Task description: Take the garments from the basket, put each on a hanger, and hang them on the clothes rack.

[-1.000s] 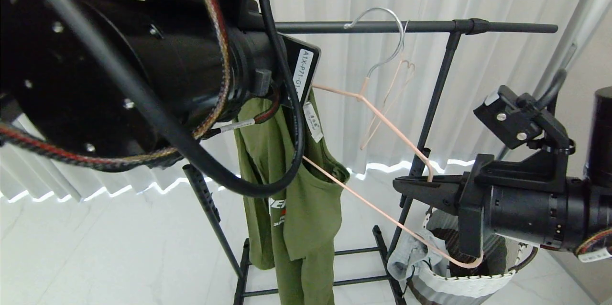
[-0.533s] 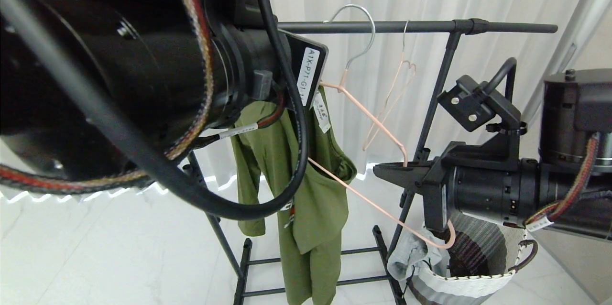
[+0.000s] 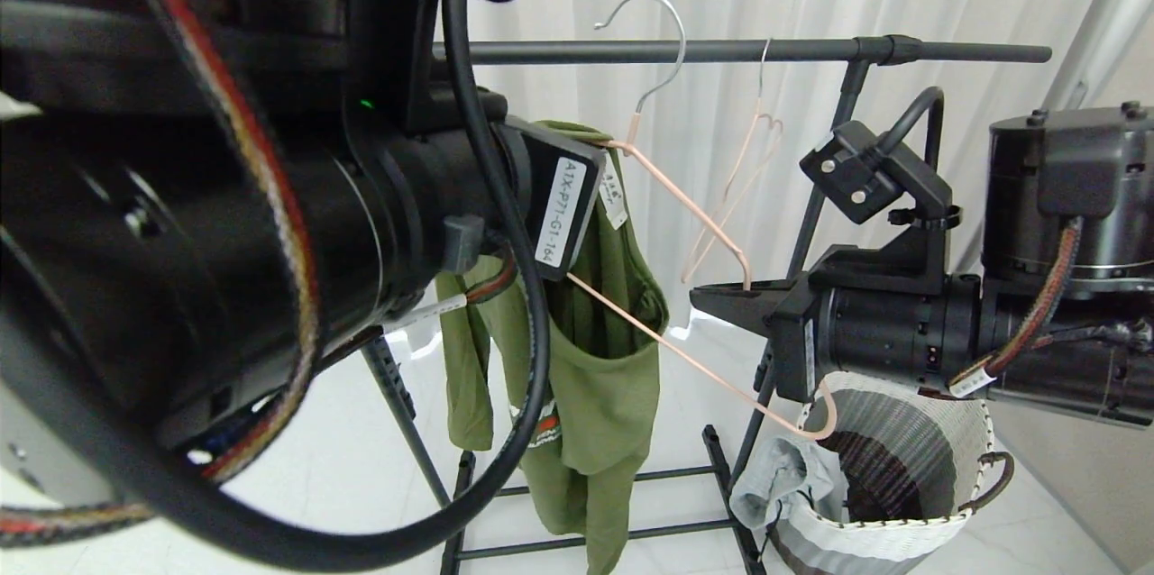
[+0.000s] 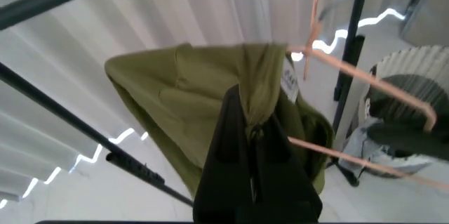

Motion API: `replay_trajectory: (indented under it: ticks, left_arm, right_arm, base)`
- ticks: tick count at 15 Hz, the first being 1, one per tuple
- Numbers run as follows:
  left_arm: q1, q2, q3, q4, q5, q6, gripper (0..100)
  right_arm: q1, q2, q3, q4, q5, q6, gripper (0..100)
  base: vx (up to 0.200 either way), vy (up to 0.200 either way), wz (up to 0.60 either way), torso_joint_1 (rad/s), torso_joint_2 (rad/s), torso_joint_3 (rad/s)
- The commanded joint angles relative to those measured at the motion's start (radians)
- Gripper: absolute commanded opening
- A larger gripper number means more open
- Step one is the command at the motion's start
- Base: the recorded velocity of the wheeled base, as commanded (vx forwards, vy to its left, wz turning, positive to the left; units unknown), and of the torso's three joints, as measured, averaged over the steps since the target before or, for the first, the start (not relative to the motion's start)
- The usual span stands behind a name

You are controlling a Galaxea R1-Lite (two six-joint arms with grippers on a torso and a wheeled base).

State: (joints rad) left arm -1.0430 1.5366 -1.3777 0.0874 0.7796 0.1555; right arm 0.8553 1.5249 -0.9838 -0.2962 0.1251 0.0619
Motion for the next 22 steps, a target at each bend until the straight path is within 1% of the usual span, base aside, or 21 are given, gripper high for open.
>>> replay_trajectory:
  ticks: [1,3,5,7,10,12,13,17,18,19,20,21,22]
  left_arm:
    - [0.0,-0.019,0.042,-0.005,0.001,-0.001,0]
    - [0.0,-0.016,0.065,-0.054,0.001,0.001,0]
    - [0.0,-0.015,0.109,-0.127,0.001,0.01,0]
    - [0.0,-0.018,0.14,-0.158,0.001,0.01,0]
    - [0.0,-0.016,0.146,-0.16,0.001,0.012,0]
    - [0.0,-0.016,0.146,-0.16,0.001,0.015,0]
    - [0.0,-0.016,0.146,-0.16,0.001,0.015,100]
    - [0.0,-0.027,0.16,-0.16,0.001,0.012,100]
    - [0.0,-0.05,0.193,-0.16,0.001,0.01,100]
    - [0.001,-0.067,0.22,-0.16,0.001,0.01,100]
    - [0.009,-0.115,0.269,-0.16,0.0,0.015,100]
    - [0.027,-0.154,0.296,-0.16,-0.01,0.027,100]
    - [0.055,-0.19,0.304,-0.16,-0.043,0.052,100]
  right_arm:
    - [0.001,-0.006,-0.007,-0.003,-0.001,-0.017,0]
    - [0.001,-0.003,-0.007,-0.046,-0.001,-0.033,0]
    - [0.001,0.011,-0.004,-0.115,-0.002,-0.05,0]
    - [0.001,0.011,-0.006,-0.124,-0.002,-0.053,0]
    - [0.001,0.011,-0.009,-0.127,-0.001,-0.054,0]
    - [0.001,0.011,-0.006,-0.167,-0.001,-0.054,0]
    - [0.001,0.011,-0.006,-0.172,-0.001,-0.054,0]
    - [0.001,0.0,-0.003,-0.185,-0.001,-0.059,0]
    - [0.001,0.0,0.002,-0.215,-0.002,-0.067,0]
    - [0.001,-0.002,0.007,-0.225,-0.002,-0.068,0]
    - [-0.001,-0.011,0.011,-0.228,-0.001,-0.077,0]
    - [-0.004,-0.022,0.024,-0.227,0.001,-0.08,0]
    - [-0.015,-0.04,0.036,-0.219,0.002,-0.082,0]
  base:
    - [0.0,0.0,0.0,0.0,0.0,0.0]
    - [0.0,0.0,0.0,0.0,0.0,0.0]
    - [0.0,0.0,0.0,0.0,0.0,0.0]
    - [0.0,0.0,0.0,0.0,0.0,0.0]
    - [0.0,0.0,0.0,0.0,0.0,0.0]
    - [0.0,0.0,0.0,0.0,0.0,0.0]
    - [0.0,0.0,0.0,0.0,0.0,0.0]
    - [0.0,0.0,0.0,0.0,0.0,0.0]
    - [0.0,0.0,0.0,0.0,0.0,0.0]
    - [0.0,0.0,0.0,0.0,0.0,0.0]
    - [0.0,0.0,0.0,0.0,0.0,0.0]
    - [0.0,0.0,0.0,0.0,0.0,0.0]
    - [0.0,0.0,0.0,0.0,0.0,0.0]
